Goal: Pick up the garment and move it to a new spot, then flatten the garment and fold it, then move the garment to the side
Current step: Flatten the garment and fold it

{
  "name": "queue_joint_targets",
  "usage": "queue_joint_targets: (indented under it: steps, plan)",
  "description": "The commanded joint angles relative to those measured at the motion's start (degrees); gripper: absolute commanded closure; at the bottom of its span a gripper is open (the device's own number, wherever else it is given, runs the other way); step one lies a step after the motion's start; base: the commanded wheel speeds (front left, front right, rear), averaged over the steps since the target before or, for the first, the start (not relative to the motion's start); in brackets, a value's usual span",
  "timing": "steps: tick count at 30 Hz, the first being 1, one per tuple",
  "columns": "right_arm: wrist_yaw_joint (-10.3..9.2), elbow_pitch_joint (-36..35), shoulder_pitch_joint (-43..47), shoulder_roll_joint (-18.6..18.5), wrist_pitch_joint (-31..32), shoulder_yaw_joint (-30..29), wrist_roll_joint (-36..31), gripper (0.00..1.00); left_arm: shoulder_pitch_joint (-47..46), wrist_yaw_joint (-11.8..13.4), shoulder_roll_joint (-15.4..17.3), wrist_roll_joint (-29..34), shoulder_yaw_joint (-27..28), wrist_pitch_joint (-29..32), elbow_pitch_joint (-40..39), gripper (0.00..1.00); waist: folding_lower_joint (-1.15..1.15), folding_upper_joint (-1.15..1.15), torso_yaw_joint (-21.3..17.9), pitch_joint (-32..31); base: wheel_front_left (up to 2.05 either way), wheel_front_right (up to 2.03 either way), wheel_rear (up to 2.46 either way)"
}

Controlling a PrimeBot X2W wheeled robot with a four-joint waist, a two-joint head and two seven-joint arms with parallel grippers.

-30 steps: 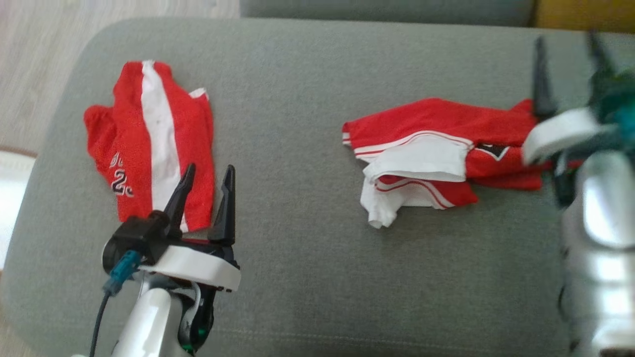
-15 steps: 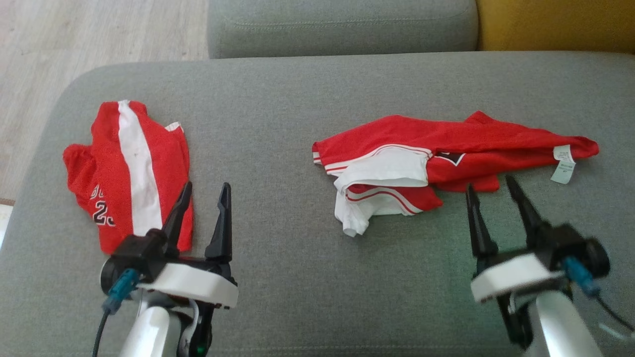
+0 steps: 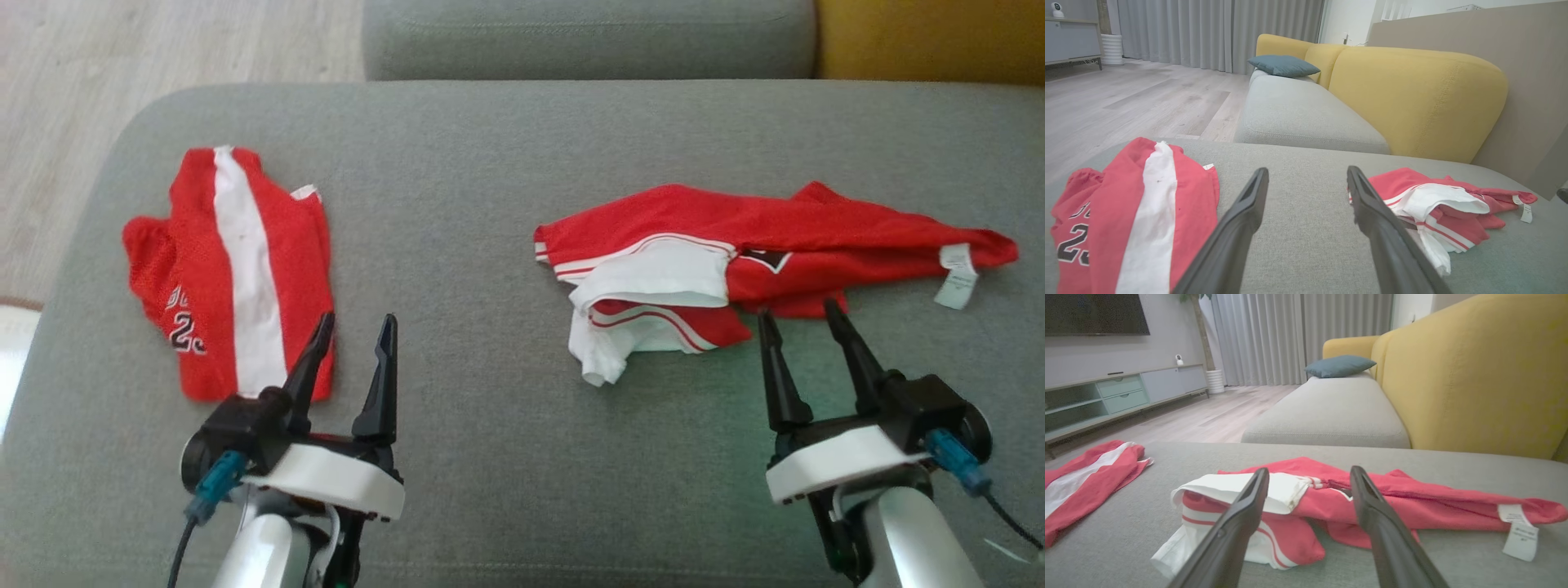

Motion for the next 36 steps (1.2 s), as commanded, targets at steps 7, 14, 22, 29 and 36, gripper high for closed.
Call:
queue_joint_targets:
  steps: [7, 14, 22, 29, 36]
  plan:
    - [-0.03, 1.72, -5.84, -0.04, 3.11, 1.53, 5.29, 0.0, -3.49, -0.09, 0.17, 0.0, 0.94, -0.34, -1.4, 0.0, 0.0, 0.0, 3.85, 2.89, 0.0, 0.0, 0.0]
    - [-0.03, 8.17, -9.16, -0.04, 4.79, 0.36, 9.45, 0.0, -4.31, -0.21, 0.17, -0.43, 0.48, -0.34, -0.92, 0.0, 0.0, 0.0, 6.74, 4.46, 0.0, 0.0, 0.0]
    - [-0.03, 13.64, -12.11, -0.04, 3.84, 1.93, 12.7, 0.0, -4.53, -0.16, 0.17, -0.32, 0.22, -0.34, -0.56, 0.0, 0.0, 0.0, 7.87, 5.07, 0.0, 0.0, 0.0]
    - [-0.03, 14.01, -13.72, -0.04, 1.54, 5.21, 12.89, 1.0, -4.23, -0.02, 0.17, 0.09, 0.41, -0.34, -0.17, 0.0, 0.0, 0.0, 7.18, 4.23, 0.0, 0.0, 0.0]
    - [-0.03, 7.58, -14.66, -0.04, 0.01, 7.75, 13.21, 1.0, -3.3, 0.24, 0.17, 0.28, 0.14, -0.34, 0.24, 0.0, 0.0, 0.0, 5.95, 1.59, 0.0, 0.0, 0.0]
